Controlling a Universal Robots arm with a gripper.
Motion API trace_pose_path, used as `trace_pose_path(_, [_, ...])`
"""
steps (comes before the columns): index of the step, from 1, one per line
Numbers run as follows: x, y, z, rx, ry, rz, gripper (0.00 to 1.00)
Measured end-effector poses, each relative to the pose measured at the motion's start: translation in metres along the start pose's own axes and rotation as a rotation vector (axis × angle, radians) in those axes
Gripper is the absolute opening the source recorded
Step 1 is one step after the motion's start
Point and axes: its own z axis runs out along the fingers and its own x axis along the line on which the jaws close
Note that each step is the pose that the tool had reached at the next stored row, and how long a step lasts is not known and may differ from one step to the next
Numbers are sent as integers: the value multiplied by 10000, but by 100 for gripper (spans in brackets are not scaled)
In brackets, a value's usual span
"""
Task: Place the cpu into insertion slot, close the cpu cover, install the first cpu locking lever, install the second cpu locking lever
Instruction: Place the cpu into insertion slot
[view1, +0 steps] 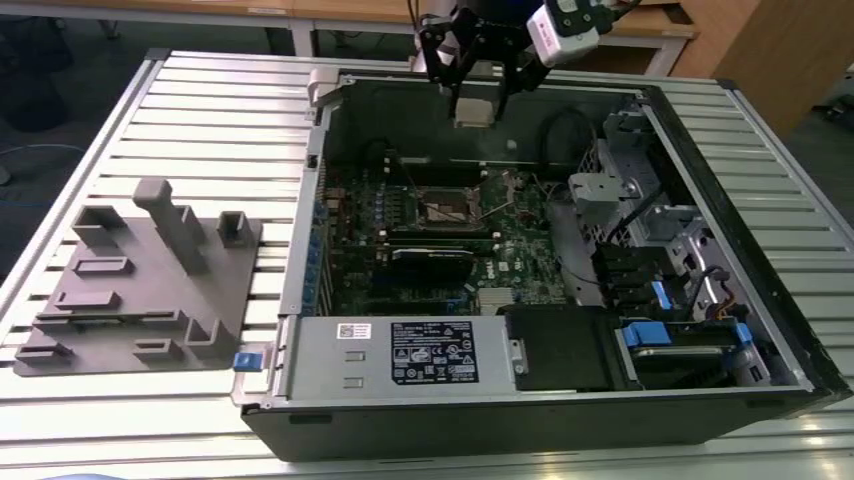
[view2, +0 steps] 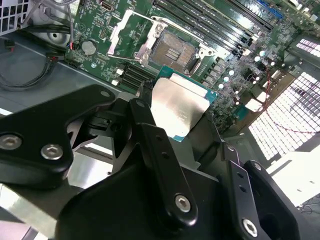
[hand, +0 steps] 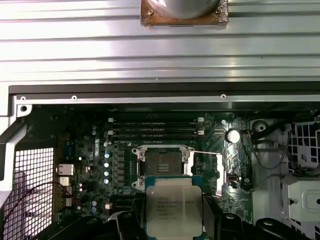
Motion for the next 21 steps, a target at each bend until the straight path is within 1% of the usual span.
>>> trace_pose_path(2, [0,-1,10,2,1,1,54])
trace_pose_path(7, [0,-1,12,1,0,0,54])
trace_pose_path(11, [12,-4,35,-26,-8,-3,54])
trace_pose_path(18, [20,-4,44,-28,-11,-6,54])
trace_pose_path(21, [19,-6,64,-29,-12,-6,54])
